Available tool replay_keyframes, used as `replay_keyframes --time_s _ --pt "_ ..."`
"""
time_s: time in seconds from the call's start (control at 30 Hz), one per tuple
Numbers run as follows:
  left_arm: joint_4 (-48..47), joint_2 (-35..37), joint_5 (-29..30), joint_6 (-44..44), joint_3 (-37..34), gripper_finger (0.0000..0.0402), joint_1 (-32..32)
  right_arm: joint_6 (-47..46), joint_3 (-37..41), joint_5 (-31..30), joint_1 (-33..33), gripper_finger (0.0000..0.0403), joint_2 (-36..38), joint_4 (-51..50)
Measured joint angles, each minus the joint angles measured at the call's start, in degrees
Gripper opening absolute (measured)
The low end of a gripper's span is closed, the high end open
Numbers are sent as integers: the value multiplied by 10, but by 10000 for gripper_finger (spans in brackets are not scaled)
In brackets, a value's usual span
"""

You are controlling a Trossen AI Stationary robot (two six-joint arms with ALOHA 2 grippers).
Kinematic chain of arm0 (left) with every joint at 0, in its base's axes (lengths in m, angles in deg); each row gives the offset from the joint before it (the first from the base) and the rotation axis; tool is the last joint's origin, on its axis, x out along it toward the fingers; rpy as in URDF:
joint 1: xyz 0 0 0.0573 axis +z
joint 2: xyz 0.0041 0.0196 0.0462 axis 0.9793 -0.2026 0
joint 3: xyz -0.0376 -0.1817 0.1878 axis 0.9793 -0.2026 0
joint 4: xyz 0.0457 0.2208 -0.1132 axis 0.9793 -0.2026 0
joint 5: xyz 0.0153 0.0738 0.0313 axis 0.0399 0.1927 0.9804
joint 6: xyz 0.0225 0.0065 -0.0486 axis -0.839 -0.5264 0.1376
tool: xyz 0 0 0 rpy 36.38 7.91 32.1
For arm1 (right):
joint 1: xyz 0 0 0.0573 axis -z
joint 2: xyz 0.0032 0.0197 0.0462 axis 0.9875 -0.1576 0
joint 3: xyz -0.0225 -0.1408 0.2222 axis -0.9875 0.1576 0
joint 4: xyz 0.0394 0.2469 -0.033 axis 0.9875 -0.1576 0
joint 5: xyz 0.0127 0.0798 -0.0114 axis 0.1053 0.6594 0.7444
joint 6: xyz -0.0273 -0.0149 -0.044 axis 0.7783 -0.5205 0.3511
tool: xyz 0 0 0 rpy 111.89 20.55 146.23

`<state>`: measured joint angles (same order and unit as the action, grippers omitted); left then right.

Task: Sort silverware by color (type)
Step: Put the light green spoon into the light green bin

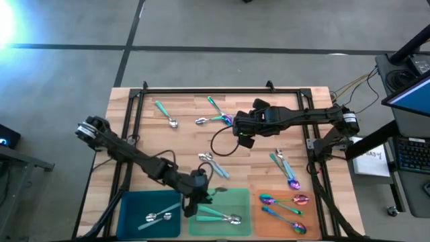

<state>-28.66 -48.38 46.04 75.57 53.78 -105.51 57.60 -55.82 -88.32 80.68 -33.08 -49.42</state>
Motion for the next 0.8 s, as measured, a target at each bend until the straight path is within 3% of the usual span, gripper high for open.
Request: replay_keyframes --time_s 0.23,0.53,0.8 --pt "30 -64 -30 0 -3 31 6 -11 0 0 0 86 0 0" --pt "37 -84 -67 10 4 38 8 -4 0 0 0 90 0 0" --pt "43 -103 -116 -2 19 68 13 -4 0 5 0 88 0 -1"
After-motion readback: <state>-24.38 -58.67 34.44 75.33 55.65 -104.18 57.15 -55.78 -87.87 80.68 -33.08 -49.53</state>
